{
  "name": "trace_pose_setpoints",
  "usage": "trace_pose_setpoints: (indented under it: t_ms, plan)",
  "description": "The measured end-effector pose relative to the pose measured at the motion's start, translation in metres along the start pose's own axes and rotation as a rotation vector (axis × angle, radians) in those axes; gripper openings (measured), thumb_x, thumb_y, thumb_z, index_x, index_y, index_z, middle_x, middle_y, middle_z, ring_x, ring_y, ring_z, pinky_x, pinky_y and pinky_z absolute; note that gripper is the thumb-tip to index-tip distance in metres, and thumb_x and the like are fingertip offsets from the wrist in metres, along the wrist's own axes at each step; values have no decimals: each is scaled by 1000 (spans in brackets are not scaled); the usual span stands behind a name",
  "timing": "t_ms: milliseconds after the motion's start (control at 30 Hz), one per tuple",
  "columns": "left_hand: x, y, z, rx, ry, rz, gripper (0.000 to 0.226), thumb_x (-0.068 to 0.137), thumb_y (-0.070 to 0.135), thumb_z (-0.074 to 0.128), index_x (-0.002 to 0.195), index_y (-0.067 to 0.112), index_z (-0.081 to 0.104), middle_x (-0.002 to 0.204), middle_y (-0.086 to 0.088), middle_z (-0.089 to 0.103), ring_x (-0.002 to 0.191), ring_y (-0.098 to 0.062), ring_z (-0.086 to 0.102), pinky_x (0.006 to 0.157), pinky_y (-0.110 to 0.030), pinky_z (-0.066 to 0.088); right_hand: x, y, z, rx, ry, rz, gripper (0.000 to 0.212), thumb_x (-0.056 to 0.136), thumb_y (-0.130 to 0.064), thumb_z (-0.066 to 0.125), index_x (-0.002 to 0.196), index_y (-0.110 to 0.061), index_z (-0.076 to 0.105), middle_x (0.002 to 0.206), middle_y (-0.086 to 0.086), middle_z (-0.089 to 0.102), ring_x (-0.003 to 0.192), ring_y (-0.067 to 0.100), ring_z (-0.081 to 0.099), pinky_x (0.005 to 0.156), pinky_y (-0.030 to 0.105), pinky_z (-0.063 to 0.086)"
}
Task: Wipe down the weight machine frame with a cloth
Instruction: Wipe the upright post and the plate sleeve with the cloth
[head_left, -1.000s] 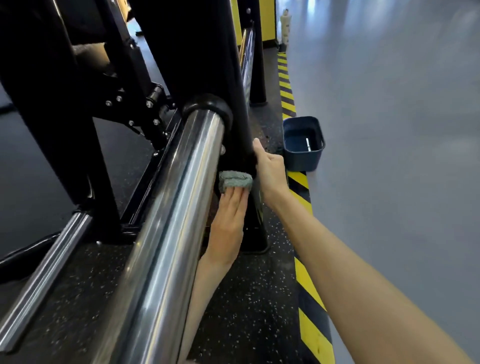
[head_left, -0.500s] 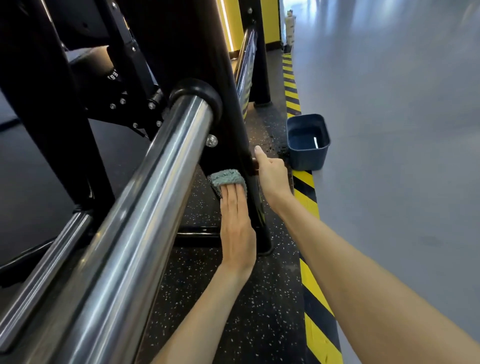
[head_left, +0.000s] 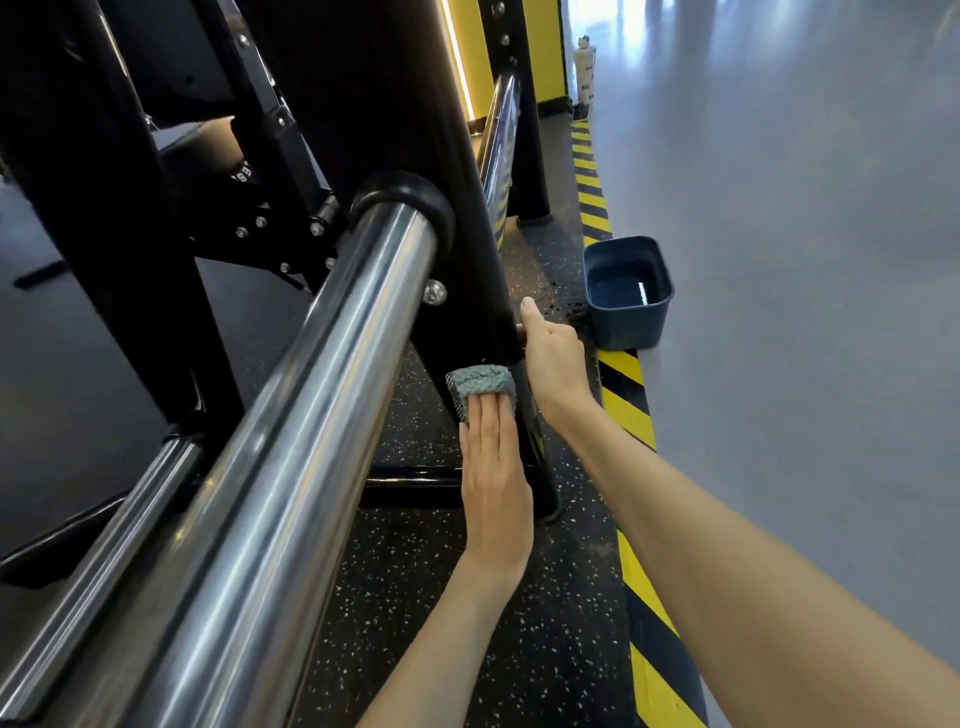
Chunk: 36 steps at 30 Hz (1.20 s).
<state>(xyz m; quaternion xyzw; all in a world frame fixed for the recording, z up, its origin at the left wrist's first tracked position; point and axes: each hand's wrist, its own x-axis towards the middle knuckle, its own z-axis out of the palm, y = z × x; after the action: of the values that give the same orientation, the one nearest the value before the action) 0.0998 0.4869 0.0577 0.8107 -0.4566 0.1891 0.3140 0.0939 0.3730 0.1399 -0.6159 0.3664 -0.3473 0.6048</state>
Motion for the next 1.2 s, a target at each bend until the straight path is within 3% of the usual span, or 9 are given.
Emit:
trace_pose_setpoints:
  t_ms: [167, 367, 567, 733, 867, 1000, 1067, 1133, 1200]
  plan:
    - [17, 13, -11, -7, 15, 10, 66, 85, -5, 20, 150, 3, 12, 158, -13, 11, 148, -21, 4, 120, -39, 2, 0, -2, 2, -29, -5, -2, 66, 101, -49, 29, 83, -1, 71, 85, 10, 71, 89, 24, 64, 86, 40, 47]
    - [-8, -9, -2, 86, -63, 110, 58, 88, 2, 22, 145, 1, 33, 154, -12, 25, 145, -24, 18, 113, -53, 28, -2, -1, 4, -11, 5, 9, 72, 101, -52, 25, 76, 0, 69, 80, 9, 70, 86, 24, 65, 91, 48, 48]
    - [21, 1, -6, 57, 68, 68, 56, 93, -2, 26, 148, 0, 17, 155, -16, 16, 147, -24, 10, 120, -42, 8, 1, -1, 2, 53, 43, 24, 60, 102, -49, 27, 60, -25, 64, 81, 4, 71, 90, 23, 64, 94, 44, 46]
    - [-8, -19, -1, 93, -52, 163, 59, 89, -1, 19, 147, 1, 28, 155, -14, 23, 146, -24, 16, 116, -50, 23, 2, 6, 3, 89, 28, 36, 59, 101, -51, 27, 62, -26, 64, 84, 6, 72, 90, 23, 66, 94, 46, 47]
    - [36, 1, -10, -111, 185, 1, 69, 84, -22, 32, 147, -3, 13, 155, -18, 15, 147, -27, 10, 116, -51, 22, 6, 6, 0, 129, 29, 32, 62, 103, -46, 27, 64, -20, 68, 78, 5, 72, 81, 20, 66, 84, 35, 48]
    - [57, 11, -7, -286, 348, -106, 66, 87, -22, 37, 147, -5, 15, 154, -14, 8, 146, -23, 6, 119, -41, 16, 7, 13, 1, 170, 29, 85, 51, 101, -33, 39, 68, -12, 71, 76, 7, 72, 74, 20, 64, 77, 33, 47]
    - [51, 8, -1, -341, 365, -265, 67, 89, -19, 38, 149, 0, 14, 154, -7, 7, 145, -14, 6, 120, -29, 12, 5, 22, 1, 86, -8, 80, 42, 94, -27, 47, 75, 3, 69, 76, 12, 70, 71, 28, 59, 75, 38, 47]
    - [40, -3, 7, -458, 304, -534, 70, 90, -16, 38, 151, 9, 15, 156, 0, 13, 145, -10, 13, 119, -23, 13, 6, 36, -4, -1, -59, 97, 26, 89, -15, 51, 94, -2, 73, 86, 6, 70, 82, 20, 61, 80, 36, 48]
    - [27, -14, 9, -534, 138, -672, 74, 92, -14, 39, 152, 21, 14, 157, 0, 23, 144, -13, 23, 118, -28, 18, 8, 48, -12, -83, -112, 152, 41, 85, 2, 44, 116, -10, 67, 95, 2, 69, 96, 19, 62, 82, 30, 49]
